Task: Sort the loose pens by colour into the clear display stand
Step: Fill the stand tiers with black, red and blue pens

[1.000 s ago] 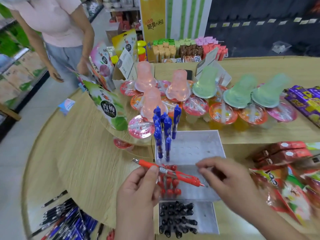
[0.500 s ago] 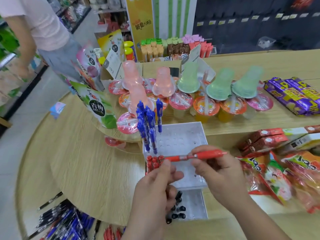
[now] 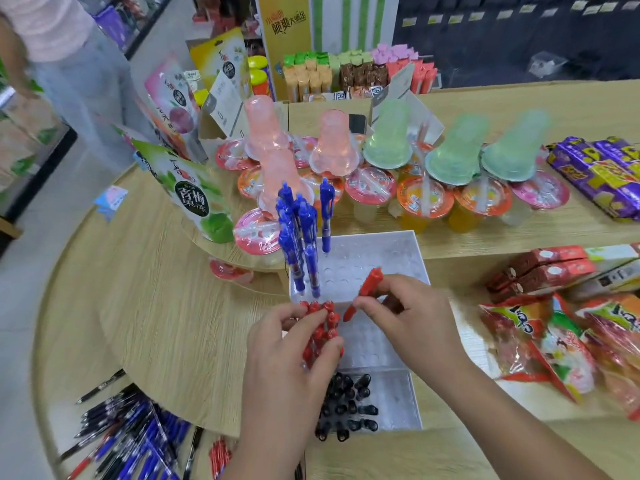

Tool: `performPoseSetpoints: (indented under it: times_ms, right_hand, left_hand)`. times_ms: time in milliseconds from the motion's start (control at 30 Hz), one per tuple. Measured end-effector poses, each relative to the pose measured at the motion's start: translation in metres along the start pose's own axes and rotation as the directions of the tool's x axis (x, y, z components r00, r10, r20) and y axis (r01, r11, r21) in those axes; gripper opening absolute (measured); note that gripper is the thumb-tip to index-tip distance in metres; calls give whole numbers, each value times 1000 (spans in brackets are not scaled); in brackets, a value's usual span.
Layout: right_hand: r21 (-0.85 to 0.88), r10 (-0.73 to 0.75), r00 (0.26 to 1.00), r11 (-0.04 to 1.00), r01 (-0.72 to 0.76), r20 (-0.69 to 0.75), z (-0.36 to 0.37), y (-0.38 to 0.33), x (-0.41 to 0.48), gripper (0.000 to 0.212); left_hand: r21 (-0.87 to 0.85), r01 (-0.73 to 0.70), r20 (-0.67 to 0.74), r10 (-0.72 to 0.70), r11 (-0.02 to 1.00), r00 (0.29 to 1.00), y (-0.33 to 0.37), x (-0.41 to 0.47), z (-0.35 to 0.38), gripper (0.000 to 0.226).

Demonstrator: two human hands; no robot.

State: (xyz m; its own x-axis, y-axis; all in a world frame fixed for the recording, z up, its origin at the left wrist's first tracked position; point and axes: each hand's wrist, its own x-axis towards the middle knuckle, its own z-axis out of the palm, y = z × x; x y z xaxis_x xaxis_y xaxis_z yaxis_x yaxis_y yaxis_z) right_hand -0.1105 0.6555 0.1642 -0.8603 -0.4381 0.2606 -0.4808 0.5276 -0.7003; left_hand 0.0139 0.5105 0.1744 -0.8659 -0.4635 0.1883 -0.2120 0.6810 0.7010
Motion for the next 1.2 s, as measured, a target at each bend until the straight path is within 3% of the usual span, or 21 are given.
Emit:
performPoseSetpoints:
  times_ms: [267, 467, 867, 1000, 1100, 1200]
  right_hand:
    - [-159, -28, 999, 987, 26, -15, 19, 2, -11, 34]
    - [-290, 163, 985, 947, -142, 49, 41, 10, -22, 25]
    - [-389, 139, 988, 916, -101, 69, 48, 8, -25, 25]
    - [-325, 223, 973, 926, -194, 55, 31, 5, -36, 23]
    - [-214, 244, 970, 947, -240, -4, 21, -6, -82, 5]
    - [-158, 219, 971, 967, -202, 98, 41, -28, -152, 7]
  left_hand:
    - [-71, 6, 10, -5, 997, 1000, -7, -2, 4, 45]
    - [-169, 41, 29, -37, 985, 999, -11, -4, 3, 37]
    - [-302, 117, 88, -95, 946, 992, -23, -16, -19, 38]
    - [-325, 225, 61, -217, 918, 974, -47, -30, -37, 38]
    - [-304, 365, 21, -377, 880, 926, -91, -56, -46, 30]
    - [-281, 488, 21, -504, 826, 864, -136, -94, -47, 26]
